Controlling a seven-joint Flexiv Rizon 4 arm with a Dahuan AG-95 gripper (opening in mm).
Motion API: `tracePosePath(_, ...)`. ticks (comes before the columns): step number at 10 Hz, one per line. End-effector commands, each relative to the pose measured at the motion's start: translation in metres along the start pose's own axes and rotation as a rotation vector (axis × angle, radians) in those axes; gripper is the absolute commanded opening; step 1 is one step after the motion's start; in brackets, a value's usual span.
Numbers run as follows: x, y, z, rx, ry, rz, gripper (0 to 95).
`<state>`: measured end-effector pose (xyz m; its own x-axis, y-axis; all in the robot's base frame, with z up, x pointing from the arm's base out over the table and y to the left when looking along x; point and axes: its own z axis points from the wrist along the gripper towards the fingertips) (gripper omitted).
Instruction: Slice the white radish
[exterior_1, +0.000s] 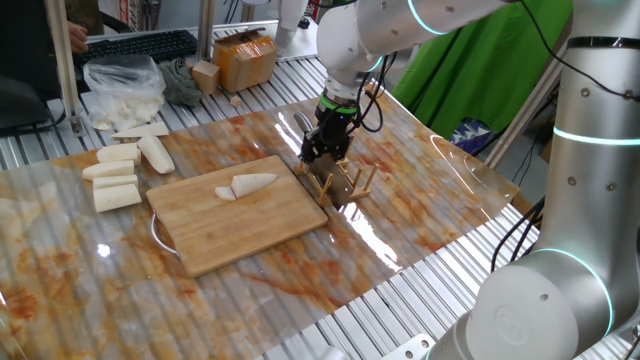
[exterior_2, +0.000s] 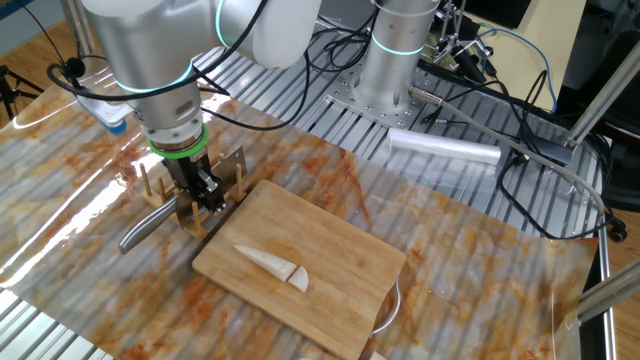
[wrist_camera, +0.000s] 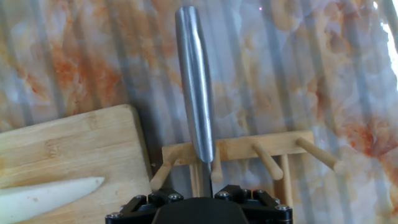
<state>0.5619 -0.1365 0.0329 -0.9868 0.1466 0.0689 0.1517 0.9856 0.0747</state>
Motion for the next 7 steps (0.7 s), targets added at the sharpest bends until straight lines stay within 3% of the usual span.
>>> tracePosePath(1,-0.0007,-0.0001,0.001,0.002,-0.002,-0.003,0.0)
tracePosePath(7,-0.0011,-0.0007,0.0001,-0.001,-0.008,-0.02,0.0)
